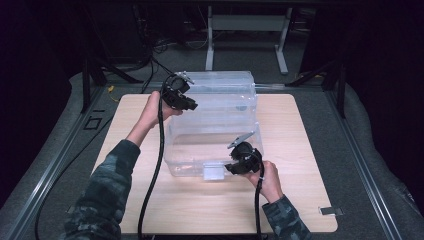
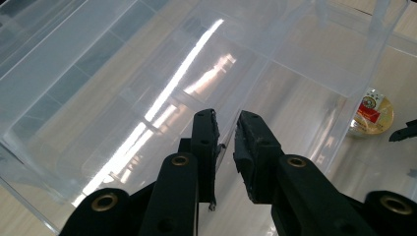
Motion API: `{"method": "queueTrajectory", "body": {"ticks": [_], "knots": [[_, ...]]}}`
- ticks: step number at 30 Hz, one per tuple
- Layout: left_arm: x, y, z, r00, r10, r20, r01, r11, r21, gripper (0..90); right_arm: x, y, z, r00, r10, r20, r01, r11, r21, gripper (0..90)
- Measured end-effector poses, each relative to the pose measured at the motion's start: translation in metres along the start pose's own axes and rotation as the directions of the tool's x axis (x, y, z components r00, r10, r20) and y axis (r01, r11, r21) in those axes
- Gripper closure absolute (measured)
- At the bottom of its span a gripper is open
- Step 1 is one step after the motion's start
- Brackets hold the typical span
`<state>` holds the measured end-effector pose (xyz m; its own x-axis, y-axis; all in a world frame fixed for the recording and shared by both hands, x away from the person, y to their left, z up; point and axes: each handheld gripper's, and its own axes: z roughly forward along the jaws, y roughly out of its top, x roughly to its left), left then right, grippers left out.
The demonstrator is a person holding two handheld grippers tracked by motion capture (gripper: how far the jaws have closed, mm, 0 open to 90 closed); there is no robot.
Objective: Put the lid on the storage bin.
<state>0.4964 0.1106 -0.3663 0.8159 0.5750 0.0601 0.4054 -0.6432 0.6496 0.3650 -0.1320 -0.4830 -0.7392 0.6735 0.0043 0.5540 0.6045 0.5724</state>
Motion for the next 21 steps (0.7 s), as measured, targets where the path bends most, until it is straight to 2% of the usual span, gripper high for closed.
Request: {"method": "queueTrajectory", "body": {"ticks": [14, 21], "knots": [[-0.012, -0.006, -0.009, 0.9994, 0.031, -0.018, -0.031, 0.9995, -0.01, 78.3, -0.001, 0.002, 0.001, 0.9999, 0.007, 0.012, -0.007, 1.0, 0.005, 57.2], [-0.016, -0.011, -0.013, 0.999, 0.043, -0.009, -0.044, 0.9987, -0.025, 78.7, -0.002, 0.004, 0.002, 0.9998, 0.015, 0.016, -0.015, 1.0, 0.007, 57.0]]}}
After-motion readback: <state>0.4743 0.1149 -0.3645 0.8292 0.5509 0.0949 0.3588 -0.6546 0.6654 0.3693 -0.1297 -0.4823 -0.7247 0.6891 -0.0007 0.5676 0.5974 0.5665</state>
